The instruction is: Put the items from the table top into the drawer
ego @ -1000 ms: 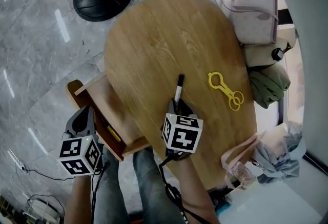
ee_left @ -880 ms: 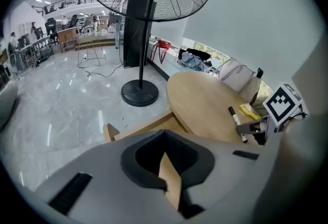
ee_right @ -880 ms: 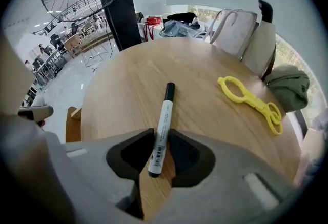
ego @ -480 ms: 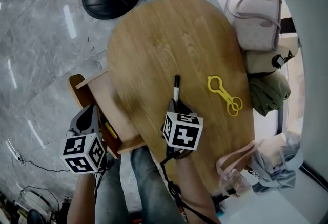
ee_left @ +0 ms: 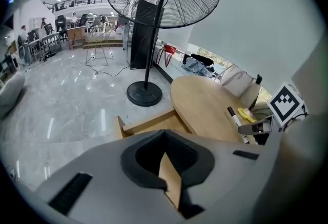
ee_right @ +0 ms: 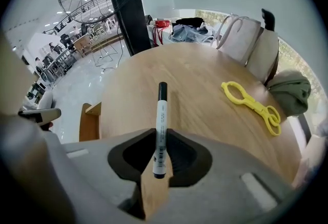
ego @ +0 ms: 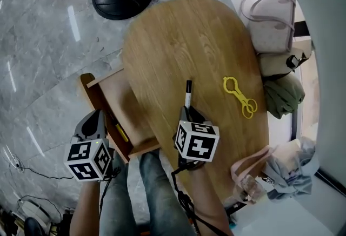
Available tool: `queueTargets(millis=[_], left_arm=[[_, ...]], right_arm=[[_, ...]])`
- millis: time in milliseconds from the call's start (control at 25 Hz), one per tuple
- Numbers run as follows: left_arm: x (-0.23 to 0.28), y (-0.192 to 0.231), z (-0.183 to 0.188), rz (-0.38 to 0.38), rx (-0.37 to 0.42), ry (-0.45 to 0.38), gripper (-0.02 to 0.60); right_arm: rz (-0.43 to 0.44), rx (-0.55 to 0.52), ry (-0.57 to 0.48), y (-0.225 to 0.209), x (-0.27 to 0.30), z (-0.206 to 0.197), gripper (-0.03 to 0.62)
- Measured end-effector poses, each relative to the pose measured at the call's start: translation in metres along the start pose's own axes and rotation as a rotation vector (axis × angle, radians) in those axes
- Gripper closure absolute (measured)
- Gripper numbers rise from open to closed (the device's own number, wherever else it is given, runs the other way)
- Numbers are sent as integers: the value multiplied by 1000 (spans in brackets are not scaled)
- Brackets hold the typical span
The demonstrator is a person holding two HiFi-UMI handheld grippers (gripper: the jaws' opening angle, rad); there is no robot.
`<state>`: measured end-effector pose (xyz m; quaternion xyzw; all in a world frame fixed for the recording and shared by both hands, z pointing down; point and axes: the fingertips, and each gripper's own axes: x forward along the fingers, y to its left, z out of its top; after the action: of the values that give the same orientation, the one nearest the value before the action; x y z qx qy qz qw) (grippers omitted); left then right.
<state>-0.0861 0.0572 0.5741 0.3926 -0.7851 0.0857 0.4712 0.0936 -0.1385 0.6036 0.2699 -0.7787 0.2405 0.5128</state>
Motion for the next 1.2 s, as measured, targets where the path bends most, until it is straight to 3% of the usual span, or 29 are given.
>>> queueTargets(millis=[320,720,1200], left_arm=[[-33,55,-10,29,-29,-22,588],[-80,135,-28,94,-139,-44,588],[-90,171,-27,99,-142,-65,588]], right_arm=[[50,-74,14,72,-11,-20,520],[102,-190,64,170,-16,-44,520],[76,-214,70,195,-11,-52,520]])
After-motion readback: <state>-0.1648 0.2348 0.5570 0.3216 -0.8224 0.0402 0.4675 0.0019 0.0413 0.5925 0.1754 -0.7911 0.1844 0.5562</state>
